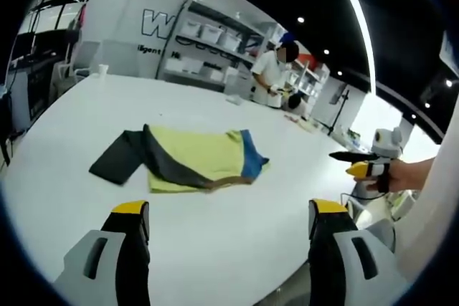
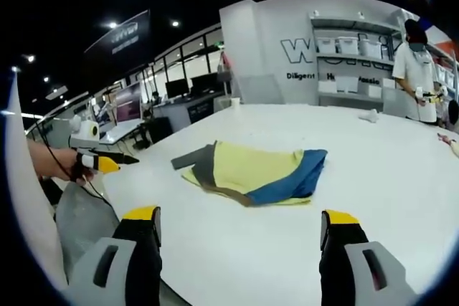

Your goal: Fold the garment on the visible template until the final outline fits inside the template.

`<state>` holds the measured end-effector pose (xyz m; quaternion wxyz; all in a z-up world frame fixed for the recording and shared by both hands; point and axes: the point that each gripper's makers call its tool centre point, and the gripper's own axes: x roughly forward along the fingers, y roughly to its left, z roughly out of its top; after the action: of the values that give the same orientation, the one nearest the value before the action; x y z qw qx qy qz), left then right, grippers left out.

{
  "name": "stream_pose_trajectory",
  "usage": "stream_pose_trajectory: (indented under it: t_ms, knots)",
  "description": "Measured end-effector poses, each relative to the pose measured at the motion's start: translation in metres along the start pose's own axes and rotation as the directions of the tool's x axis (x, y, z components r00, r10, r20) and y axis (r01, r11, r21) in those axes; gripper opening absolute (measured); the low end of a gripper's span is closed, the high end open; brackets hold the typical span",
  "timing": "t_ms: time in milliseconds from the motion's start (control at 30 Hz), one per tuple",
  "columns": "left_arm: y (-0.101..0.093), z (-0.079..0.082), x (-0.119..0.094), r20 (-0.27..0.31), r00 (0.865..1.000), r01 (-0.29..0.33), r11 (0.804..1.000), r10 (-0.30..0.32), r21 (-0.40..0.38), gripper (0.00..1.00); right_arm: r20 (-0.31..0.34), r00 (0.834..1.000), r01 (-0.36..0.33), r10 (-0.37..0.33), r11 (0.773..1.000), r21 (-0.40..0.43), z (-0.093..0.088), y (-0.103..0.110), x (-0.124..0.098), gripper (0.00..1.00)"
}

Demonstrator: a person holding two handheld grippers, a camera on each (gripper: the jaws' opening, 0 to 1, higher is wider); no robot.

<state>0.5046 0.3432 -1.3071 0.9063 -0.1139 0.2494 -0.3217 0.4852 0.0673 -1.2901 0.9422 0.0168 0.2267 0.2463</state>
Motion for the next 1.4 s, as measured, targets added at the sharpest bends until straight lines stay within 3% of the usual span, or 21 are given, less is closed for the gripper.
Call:
stream_pose_trajectory:
  t_ms: [1400]
  knots:
    - [0.015,-0.002,0.030,-0.058,0.998,0.022,0.999,-0.020,0.037,0.83,-0.009,0.999,-0.035,0.035,0.999,-0.005,0.003,-0.012,0.037,0.84]
